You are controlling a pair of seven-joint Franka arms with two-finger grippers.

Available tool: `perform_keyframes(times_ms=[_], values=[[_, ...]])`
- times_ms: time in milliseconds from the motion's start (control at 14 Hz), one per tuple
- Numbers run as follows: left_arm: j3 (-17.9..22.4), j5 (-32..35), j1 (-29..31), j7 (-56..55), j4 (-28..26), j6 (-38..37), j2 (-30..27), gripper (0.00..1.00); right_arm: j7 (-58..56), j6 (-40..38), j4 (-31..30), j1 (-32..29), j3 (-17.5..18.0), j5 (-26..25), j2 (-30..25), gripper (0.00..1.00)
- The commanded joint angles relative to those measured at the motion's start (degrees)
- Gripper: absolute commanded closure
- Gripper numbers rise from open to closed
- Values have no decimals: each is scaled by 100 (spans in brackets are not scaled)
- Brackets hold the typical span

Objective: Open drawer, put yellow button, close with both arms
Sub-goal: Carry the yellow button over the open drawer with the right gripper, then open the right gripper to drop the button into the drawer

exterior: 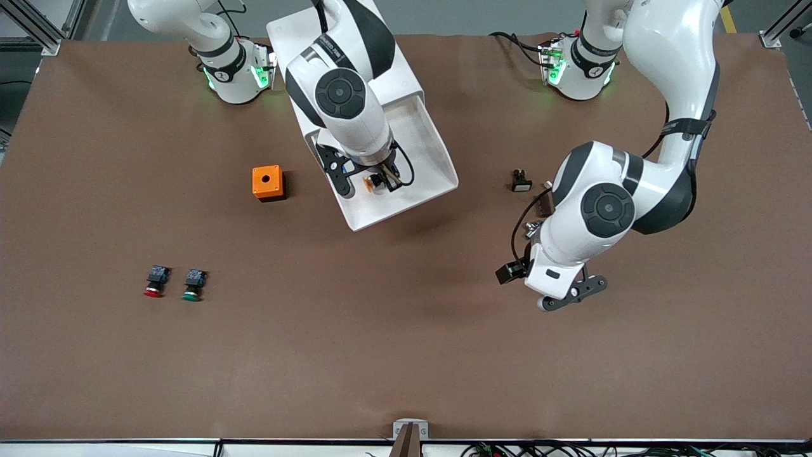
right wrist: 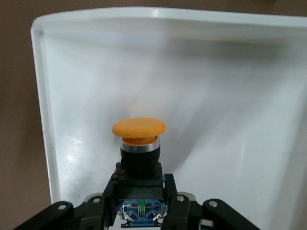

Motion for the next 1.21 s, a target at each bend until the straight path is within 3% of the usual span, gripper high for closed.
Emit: perform_keyframes(times_ms=[0,71,143,214,286,500,786,1143], values=[[-4,156,-202,-389,-20,58,-33,0,96,91,38,143,-73,78,49,59],[-4,156,-255,-512,-20,58,-33,0,96,82,38,143,-82,78,58,54],[-4,164,-299,-609,-20,58,-33,0,96,56,38,143,-82,78,58,42],[-4,164,-351,-636,-20,58,-42,0,88,29,55,135,-82,78,50,25],[-4,156,-360,-654,-20,58,-42,0,70,20,82,126,-82,69,41,0],[-13,147,-491,-820,-29,58,-42,0,70,-197,335,47,-134,69,-204,0],[-13,156,-974,-1478,-20,58,-33,0,-244,-1856,1398,-637,-152,51,-293,0],[-39,59,-1370,-1612,-29,58,63,0,-2850,-3229,1514,-1778,-214,-10,-1101,0]])
